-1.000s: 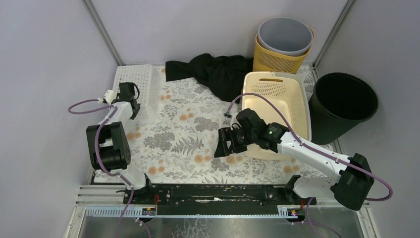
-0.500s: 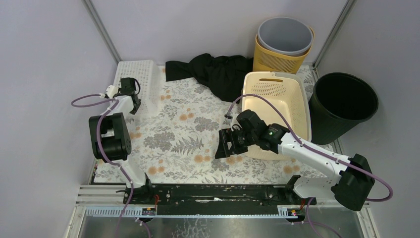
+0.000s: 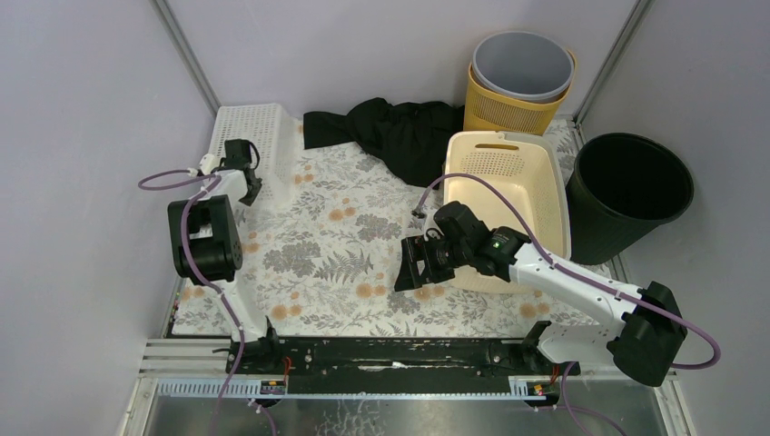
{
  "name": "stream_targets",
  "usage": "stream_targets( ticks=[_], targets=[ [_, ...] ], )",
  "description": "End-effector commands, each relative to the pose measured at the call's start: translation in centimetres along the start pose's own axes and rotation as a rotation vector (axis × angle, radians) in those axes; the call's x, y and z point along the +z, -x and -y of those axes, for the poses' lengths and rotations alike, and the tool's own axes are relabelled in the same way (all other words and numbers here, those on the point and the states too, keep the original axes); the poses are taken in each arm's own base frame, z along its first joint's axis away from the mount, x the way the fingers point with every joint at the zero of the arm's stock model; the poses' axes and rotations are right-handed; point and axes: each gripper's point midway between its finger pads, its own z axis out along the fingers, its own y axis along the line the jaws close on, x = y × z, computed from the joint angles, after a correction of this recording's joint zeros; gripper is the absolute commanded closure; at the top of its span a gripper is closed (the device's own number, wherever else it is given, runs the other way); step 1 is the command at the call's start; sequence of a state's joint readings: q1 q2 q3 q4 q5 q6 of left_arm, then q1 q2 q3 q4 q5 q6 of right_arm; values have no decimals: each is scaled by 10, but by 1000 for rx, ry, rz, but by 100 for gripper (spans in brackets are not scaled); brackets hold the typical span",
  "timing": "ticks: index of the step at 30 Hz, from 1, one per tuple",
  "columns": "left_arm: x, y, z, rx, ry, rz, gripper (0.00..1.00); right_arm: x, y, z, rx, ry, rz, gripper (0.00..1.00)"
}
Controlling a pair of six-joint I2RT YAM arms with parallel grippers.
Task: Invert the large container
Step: Move the container to the corner of the board.
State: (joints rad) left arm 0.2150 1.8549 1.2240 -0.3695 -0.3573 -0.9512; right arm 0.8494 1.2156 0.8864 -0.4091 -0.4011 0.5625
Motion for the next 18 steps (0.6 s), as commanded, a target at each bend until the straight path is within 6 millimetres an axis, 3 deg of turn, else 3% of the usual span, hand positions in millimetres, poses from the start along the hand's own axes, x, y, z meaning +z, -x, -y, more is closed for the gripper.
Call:
stream_targets(
  ticks=[1,10,18],
  targets=[
    [0,25,29,-36,-71,54,71,0,5,-5,-21,11,26,16],
    [0,26,27,-42,-75,41,71,-6,7,-9,-16,18,40,16],
    [-51,7,8,-121,-203,-10,67,-22,16,-18,-23,16,88,16]
  ],
)
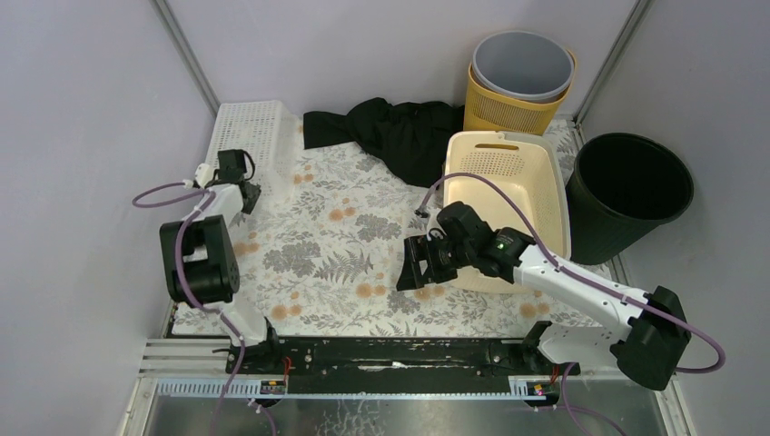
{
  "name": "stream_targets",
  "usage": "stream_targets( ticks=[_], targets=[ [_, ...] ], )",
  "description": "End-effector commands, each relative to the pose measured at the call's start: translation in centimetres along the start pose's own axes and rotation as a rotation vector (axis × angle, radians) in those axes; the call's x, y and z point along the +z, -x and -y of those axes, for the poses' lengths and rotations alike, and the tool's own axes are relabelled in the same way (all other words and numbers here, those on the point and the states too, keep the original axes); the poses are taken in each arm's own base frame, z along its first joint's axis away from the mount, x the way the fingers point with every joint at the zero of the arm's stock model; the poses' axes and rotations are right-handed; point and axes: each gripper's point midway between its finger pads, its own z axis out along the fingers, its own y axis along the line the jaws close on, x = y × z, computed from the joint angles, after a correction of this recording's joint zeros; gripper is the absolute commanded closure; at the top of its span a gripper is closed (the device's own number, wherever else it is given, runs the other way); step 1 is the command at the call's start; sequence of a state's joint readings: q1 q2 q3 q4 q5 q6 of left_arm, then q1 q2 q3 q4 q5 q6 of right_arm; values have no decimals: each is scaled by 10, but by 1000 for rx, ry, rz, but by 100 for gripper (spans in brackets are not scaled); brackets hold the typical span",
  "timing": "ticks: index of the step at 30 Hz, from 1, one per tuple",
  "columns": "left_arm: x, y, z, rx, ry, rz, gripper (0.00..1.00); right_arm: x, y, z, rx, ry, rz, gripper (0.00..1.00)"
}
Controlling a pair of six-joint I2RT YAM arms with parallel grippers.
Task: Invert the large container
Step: Move the container to the corner of the board.
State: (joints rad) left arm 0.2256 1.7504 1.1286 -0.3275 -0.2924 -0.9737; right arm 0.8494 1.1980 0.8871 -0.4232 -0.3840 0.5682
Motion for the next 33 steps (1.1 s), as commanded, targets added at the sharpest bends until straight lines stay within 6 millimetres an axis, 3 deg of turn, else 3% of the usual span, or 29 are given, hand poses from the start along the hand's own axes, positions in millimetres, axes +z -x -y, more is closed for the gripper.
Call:
stream_targets(
  ticks=[1,6,11,17,20,25,33],
  targets=[
    [-35,3,12,-75,-148,-6,66,-20,17,-19,-27,28,82,15],
    [-61,-13,13,-51,-232,-70,57,-31,21,-24,-40,26,107,15],
    [-100,-12,17,2,-344,-62,40,-50,32,-36,-71,28,157,13],
    [-164,-6,29,70,-526,-38,27,-57,42,-61,-93,114,153,7],
    [-204,-7,40,120,-628,-41,21,-60,49,-84,-104,207,148,1],
    [-262,-22,54,227,-784,-48,1,-72,65,-109,-133,267,165,1],
    [-317,-70,58,420,-1036,-201,0,-98,100,-132,-196,230,238,0]
  ],
)
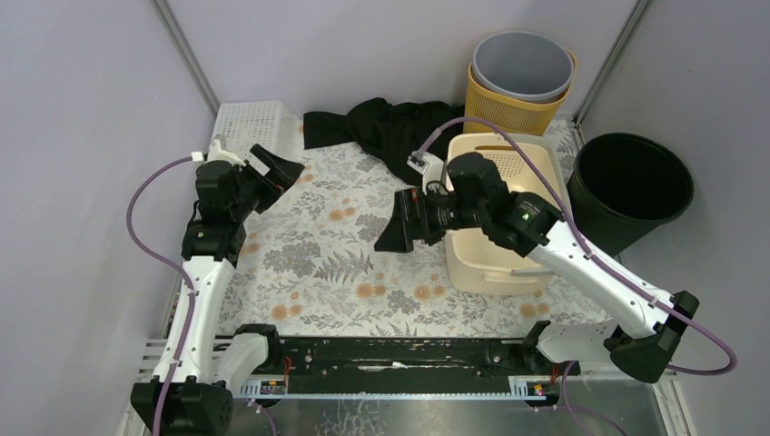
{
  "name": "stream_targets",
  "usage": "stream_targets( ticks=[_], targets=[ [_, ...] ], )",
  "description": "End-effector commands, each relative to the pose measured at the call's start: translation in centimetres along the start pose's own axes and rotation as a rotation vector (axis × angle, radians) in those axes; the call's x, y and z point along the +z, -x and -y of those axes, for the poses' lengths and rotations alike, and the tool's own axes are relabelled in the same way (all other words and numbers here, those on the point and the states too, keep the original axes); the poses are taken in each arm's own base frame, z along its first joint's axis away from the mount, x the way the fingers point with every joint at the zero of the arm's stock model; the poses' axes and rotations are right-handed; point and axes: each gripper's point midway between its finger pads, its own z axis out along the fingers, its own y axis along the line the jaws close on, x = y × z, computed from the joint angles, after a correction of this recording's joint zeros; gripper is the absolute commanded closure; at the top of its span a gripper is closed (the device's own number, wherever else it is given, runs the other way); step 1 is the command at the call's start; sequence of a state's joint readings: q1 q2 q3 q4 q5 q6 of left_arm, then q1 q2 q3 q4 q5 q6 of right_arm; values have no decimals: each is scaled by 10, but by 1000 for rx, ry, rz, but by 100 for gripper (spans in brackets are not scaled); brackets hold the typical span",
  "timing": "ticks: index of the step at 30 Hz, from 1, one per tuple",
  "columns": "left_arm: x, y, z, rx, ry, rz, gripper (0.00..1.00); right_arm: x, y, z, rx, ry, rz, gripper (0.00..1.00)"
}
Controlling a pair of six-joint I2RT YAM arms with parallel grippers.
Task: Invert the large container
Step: Move the container to the corner of the board, then turn the container upside down at the center of the board.
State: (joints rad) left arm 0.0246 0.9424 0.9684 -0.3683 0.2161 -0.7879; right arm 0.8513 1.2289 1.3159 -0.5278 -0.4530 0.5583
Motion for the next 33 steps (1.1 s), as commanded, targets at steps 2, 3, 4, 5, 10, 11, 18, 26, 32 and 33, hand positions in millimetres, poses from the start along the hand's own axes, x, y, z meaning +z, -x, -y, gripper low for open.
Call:
stream_targets(
  ticks=[2,3,4,5,10,11,18,26,32,33],
  targets=[
    [-20,-46,31,123,-185,-165,0,-16,37,-26,-69,-1,77,1],
    [-23,-56,32,115,-203,-191,0,-17,42,-30,-76,12,84,1],
    [-25,-64,35,108,-228,-213,0,-16,45,-34,-88,30,86,1],
    [-29,-71,39,101,-258,-231,0,-16,50,-38,-95,46,97,1],
    [-50,-93,70,92,-423,-257,0,-12,67,-28,-31,37,90,1],
    [-53,-99,75,85,-453,-272,0,-13,70,-24,-32,28,96,1],
    [-81,-115,105,17,-772,-288,0,-26,90,0,-101,-125,210,1],
    [-74,-128,100,26,-761,-339,0,-20,102,41,-111,-294,223,1],
    [-73,-132,105,2,-797,-359,0,-4,112,55,-98,-348,201,1],
    [-70,-133,105,0,-790,-368,0,-3,113,59,-102,-366,197,1]
  ],
)
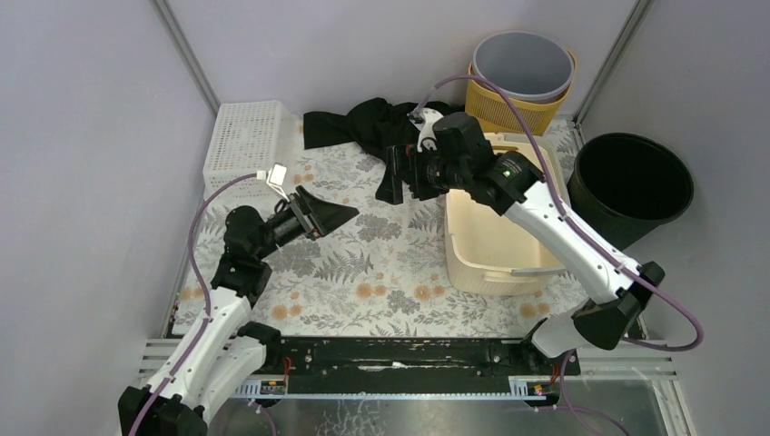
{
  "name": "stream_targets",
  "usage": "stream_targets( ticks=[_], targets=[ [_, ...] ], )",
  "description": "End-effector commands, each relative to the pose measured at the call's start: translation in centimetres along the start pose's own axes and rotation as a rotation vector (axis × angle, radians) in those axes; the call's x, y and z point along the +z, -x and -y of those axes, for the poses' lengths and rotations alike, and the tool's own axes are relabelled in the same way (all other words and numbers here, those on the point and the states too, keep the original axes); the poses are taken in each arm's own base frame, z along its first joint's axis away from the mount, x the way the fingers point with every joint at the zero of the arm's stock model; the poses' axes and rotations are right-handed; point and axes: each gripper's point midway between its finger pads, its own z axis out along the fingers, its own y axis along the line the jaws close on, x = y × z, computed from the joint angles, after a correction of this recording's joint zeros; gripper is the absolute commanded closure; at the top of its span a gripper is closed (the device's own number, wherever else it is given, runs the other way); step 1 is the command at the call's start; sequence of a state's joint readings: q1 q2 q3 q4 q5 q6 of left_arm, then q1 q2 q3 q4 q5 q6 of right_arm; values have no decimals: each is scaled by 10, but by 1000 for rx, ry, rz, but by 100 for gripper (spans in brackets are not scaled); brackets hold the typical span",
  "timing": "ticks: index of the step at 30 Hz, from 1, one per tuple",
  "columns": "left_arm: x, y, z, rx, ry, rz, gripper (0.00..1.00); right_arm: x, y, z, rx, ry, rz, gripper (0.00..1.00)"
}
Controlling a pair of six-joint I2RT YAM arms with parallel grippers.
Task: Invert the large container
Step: Turn the container upside down at the center of the board.
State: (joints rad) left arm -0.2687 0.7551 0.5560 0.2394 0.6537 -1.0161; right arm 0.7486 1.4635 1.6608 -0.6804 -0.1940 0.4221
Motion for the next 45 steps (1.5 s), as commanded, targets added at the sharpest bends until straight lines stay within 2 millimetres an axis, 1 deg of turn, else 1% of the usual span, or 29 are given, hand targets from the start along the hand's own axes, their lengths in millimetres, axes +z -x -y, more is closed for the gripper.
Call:
stream_targets(
  ticks=[1,4,7,11,13,15,17,19,23,25,27,28,31,34,37,41,42,43,45],
  targets=[
    [6,-1,11,20,-73,-18,0,2,17,14,-33,-86,42,1],
    [10,0,4,18,-49,-11,0,0,20,37,-52,-211,64,1],
    [14,0,-2,16,-31,-9,0,-11,23,62,-64,-351,87,1],
    [20,-2,-21,8,47,-21,0,-27,20,103,-31,-549,66,0],
    [22,2,-32,28,107,-18,0,-26,13,119,6,-578,32,0],
    [22,6,-40,38,163,-12,0,-22,9,129,40,-575,13,3],
    [22,11,-52,49,241,-6,0,-17,5,135,53,-580,-17,6],
    [21,13,-59,56,289,-9,0,-15,3,142,48,-605,-43,9],
    [23,14,-59,55,296,-11,0,-8,-2,149,36,-630,-92,12],
    [23,13,-61,48,296,-11,0,-2,-9,153,35,-635,-124,15],
    [23,11,-63,36,297,-14,0,3,-17,156,34,-636,-157,19],
    [23,10,-64,31,297,-16,0,10,-24,161,34,-641,-189,20],
    [22,8,-61,34,287,-21,0,20,-37,170,30,-659,-245,21],
    [19,9,-59,43,297,-18,0,26,-49,177,26,-677,-296,21],
    [17,9,-60,45,308,-18,0,31,-63,184,28,-691,-352,21],
    [17,6,-64,32,315,-24,0,39,-77,191,34,-694,-385,23],
    [17,5,-65,29,315,-26,0,41,-78,191,37,-691,-385,25],
    [18,5,-65,27,315,-27,0,43,-85,194,41,-694,-404,27],
    [18,5,-64,29,313,-28,0,47,-90,197,46,-696,-421,36]
  ],
)
